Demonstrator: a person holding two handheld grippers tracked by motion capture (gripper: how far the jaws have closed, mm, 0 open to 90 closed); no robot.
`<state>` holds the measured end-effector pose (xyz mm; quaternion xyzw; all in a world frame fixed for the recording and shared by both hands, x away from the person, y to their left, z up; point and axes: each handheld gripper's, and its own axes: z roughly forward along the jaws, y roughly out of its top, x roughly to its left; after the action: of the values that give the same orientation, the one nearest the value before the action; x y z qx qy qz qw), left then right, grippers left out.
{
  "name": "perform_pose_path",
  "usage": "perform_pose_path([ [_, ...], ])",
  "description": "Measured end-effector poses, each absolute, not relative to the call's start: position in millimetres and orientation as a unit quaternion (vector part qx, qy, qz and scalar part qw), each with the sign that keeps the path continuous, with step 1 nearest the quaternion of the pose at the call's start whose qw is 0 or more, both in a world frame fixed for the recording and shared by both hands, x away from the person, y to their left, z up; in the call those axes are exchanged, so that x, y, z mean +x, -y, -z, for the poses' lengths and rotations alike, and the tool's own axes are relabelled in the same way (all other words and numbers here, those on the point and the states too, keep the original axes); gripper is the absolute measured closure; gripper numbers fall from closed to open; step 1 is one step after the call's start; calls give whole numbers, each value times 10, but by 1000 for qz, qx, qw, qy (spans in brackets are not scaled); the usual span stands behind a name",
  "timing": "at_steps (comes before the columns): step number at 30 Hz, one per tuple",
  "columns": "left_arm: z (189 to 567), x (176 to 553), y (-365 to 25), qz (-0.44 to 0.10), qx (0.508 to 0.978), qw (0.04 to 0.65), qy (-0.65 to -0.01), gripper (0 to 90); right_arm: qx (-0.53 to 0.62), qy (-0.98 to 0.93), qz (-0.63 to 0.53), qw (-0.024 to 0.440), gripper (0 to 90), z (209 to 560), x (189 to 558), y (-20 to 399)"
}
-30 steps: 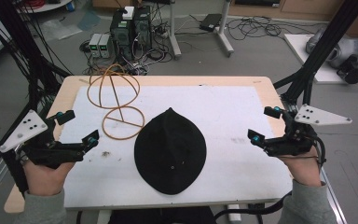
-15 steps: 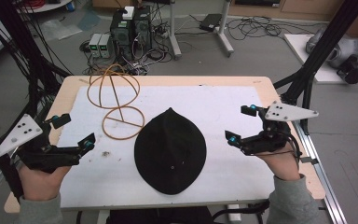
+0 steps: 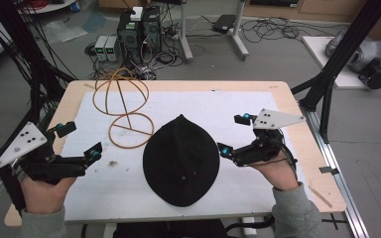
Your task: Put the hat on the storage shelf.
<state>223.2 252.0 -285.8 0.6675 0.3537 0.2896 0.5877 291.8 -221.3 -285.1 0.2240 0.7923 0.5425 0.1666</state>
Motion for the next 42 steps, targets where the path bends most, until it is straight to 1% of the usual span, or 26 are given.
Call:
perform_pose_path([
  [9,2856,2243,-2529,-287,668,588,-353,18,218,-802,-535,148,16,2945,3021,1957],
  [22,2861,2239,-2549,-287,667,588,-356,17,202,-805,-540,136,16,3014,3132,1660],
  [42,2869,2162,-2618,-294,664,582,-364,17,182,-811,-546,106,16,3136,3336,1454],
])
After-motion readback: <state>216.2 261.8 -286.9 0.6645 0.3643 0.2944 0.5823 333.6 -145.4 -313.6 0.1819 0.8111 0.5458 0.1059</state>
